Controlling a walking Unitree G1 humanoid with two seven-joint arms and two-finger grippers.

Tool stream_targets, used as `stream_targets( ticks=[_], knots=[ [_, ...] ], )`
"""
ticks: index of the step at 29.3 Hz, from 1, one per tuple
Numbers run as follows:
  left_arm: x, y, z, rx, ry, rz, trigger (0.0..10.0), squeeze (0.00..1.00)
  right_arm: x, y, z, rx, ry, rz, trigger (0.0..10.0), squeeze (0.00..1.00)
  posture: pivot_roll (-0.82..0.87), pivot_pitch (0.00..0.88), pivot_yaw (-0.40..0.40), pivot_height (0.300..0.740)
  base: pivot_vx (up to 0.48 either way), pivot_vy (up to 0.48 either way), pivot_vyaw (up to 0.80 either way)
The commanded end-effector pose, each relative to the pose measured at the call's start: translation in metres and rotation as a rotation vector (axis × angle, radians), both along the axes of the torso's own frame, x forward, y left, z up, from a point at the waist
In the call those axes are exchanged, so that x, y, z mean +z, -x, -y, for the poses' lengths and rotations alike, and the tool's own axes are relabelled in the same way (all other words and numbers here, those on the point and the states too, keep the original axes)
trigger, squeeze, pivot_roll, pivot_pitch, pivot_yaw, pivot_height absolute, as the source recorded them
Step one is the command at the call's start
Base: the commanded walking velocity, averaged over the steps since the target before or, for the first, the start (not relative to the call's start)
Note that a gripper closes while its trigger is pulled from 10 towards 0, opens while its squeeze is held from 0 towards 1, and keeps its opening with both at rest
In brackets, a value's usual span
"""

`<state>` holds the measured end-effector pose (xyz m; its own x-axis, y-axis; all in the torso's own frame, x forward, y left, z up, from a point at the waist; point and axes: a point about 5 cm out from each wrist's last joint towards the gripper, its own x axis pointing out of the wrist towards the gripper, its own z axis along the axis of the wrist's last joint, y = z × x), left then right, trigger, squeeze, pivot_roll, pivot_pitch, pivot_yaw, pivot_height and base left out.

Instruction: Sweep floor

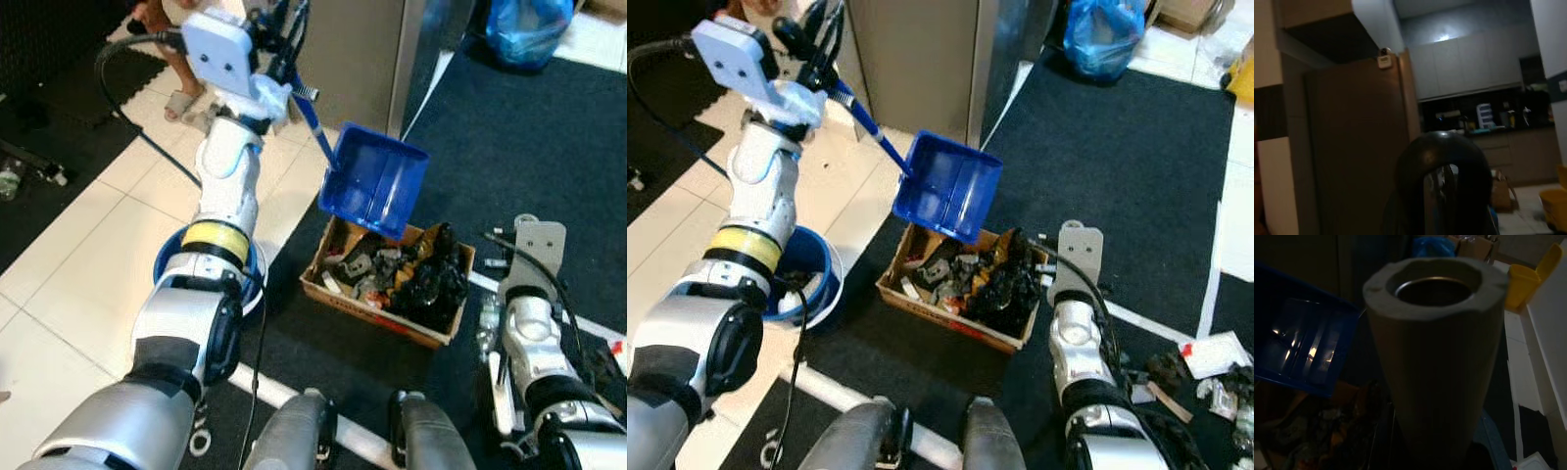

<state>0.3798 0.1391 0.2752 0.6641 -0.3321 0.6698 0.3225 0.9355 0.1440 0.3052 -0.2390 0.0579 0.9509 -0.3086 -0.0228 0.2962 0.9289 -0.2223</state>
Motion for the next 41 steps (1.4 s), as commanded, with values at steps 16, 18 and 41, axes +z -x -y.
stream_targets(
  ticks=[16, 18, 41],
  knots=[
    [-0.026, 0.017, -0.045, -0.024, 0.116, -0.126, 10.0, 0.0, 0.018, -0.007, 0.041, -0.161, 0.096, -0.013, 10.0, 0.0, 0.11, 0.01, 0.027, 0.74, 0.0, 0.0, 0.0],
    [-0.028, 0.019, -0.045, -0.04, 0.124, -0.138, 10.0, 0.0, 0.02, -0.008, 0.041, -0.163, 0.102, -0.012, 10.0, 0.0, 0.11, 0.011, 0.023, 0.74, 0.0, 0.0, 0.0],
    [-0.045, 0.048, -0.046, -0.2, 0.298, -0.292, 10.0, 0.0, 0.016, -0.009, 0.048, -0.186, 0.113, -0.089, 10.0, 0.0, 0.13, 0.0, -0.007, 0.74, 0.0, 0.0, 0.0]
  ],
)
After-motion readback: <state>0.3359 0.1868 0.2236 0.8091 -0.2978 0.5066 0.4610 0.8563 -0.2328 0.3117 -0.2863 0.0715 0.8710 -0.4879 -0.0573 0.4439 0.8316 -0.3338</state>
